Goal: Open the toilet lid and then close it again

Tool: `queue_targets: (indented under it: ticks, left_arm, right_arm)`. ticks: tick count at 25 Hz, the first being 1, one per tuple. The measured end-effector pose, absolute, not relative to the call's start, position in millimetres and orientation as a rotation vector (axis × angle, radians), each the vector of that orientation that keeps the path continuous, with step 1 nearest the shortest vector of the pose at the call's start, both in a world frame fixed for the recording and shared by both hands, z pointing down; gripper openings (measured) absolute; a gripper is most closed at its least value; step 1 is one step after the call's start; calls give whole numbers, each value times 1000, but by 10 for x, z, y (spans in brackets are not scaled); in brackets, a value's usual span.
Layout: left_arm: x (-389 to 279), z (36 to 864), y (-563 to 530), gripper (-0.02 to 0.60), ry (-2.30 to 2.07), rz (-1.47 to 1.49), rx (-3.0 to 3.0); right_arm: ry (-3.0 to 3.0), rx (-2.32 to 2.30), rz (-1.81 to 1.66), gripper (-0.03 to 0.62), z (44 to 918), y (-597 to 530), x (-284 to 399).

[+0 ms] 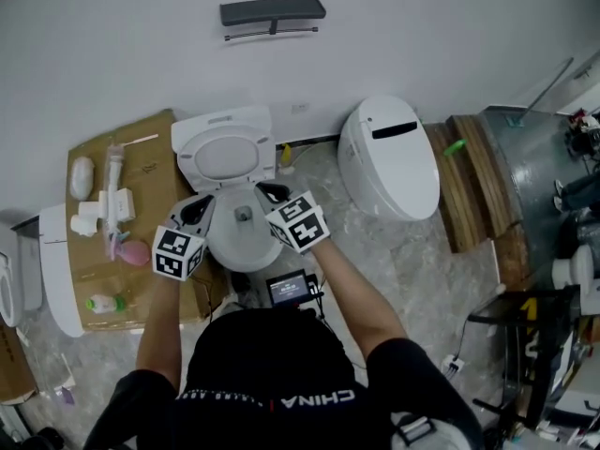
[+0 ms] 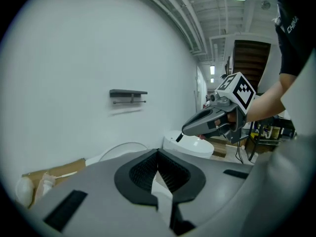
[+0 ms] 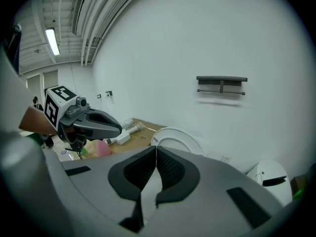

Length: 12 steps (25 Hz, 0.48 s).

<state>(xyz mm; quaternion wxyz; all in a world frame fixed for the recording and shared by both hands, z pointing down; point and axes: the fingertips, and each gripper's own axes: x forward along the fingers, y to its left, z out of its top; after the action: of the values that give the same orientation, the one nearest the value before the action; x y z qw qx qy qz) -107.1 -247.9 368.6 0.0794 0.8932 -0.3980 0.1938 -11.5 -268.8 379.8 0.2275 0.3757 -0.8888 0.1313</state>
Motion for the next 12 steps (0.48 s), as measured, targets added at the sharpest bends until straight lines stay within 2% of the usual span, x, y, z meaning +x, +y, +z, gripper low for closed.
queue_targets:
  ticks: [12]
  left_arm:
    - [-1280, 3822, -2918, 9, -1121, 579, 2671]
  right_arm:
    - [-2415, 1022, 382, 15, 3921, -3105, -378]
